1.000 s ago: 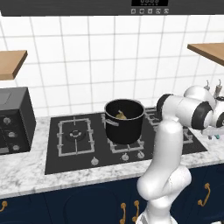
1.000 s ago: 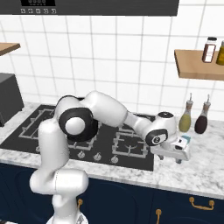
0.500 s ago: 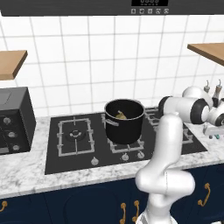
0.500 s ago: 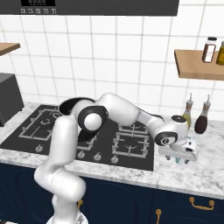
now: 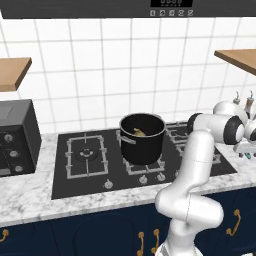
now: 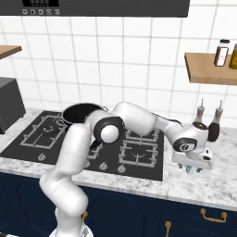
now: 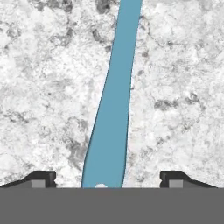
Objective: Put the garlic and onion in the pot. Retrieve the spatula and lightly stir the vegetables in the pot.
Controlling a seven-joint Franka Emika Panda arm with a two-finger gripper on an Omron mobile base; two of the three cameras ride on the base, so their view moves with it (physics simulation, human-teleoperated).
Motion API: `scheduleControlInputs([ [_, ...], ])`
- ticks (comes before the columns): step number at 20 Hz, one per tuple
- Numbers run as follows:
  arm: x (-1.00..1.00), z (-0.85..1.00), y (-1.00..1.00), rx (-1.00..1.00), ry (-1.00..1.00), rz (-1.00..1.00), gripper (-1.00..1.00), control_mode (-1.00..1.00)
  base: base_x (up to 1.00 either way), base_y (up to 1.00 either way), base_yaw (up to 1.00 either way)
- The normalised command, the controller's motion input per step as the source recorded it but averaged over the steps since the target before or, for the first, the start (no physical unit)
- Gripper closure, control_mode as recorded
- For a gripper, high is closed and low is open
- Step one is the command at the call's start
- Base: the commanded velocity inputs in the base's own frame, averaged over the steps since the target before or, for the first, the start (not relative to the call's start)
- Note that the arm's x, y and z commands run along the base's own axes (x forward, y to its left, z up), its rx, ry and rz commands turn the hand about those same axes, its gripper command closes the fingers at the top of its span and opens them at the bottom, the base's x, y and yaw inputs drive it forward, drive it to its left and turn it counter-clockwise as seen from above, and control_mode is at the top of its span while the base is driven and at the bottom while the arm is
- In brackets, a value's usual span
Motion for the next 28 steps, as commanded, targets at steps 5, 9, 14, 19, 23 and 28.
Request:
scheduleControlInputs([
  [5,0.0,-0.36,0.34,0.0,0.06,0.02,1.0,-1.0,0.0,0.0,0.0],
  [9,-0.17,-0.01,0.22,0.0,0.0,0.14,1.0,-1.0,0.0,0.0,0.0],
  [14,-0.71,0.56,0.28,-0.06,-0.13,0.26,1.0,-1.0,0.0,0.0,0.0],
  [19,-0.67,1.0,0.53,-0.22,-0.18,0.38,1.0,-1.0,0.0,0.0,0.0],
  [23,-0.23,1.0,0.99,-0.37,-0.05,0.49,1.0,-1.0,0.0,0.0,0.0],
  [28,-0.04,1.0,1.0,-0.35,0.0,0.52,1.0,-1.0,0.0,0.0,0.0],
])
